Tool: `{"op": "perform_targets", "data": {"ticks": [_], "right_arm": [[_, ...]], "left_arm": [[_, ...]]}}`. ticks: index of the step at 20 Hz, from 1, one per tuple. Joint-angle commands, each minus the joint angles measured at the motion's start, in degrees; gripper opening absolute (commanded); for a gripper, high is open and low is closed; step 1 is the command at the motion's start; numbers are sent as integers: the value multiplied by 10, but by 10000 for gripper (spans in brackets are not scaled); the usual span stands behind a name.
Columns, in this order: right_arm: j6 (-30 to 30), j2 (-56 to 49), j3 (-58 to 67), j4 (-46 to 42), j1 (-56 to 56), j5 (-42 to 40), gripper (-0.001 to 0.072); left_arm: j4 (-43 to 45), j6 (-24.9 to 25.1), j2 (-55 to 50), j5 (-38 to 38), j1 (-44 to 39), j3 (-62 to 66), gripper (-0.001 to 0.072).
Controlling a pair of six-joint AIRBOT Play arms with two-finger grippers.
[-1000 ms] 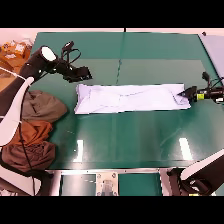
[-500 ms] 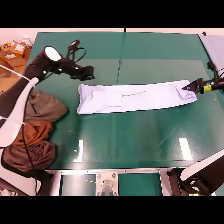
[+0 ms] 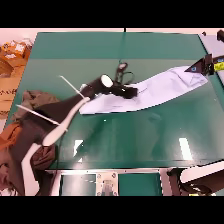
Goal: Fold the shirts.
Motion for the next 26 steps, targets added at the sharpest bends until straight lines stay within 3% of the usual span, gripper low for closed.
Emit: {"op": "perform_targets", "data": {"ticks": [1,7,9,14,17,21,25,26], "right_arm": [[31,54,1,0,38,7,13],[43,66,0,1,41,7,12],[52,66,0,8,47,7,12],[81,66,0,65,104,-2,13],[112,66,-9,65,184,-52,13],[129,61,-67,63,335,-207,13],[129,-6,-142,64,503,-452,24],[129,-38,-148,66,544,-515,208]], "left_arm": [[-37,-20,-71,-12,-42,60,19],[-33,-37,-83,-104,-28,89,19],[-14,-37,-76,-202,4,134,19],[224,-100,26,-430,128,178,19],[309,-128,91,-523,205,178,20],[323,-127,138,-547,282,177,20],[332,-124,147,-545,322,177,20],[338,-121,147,-545,325,177,20]]}}
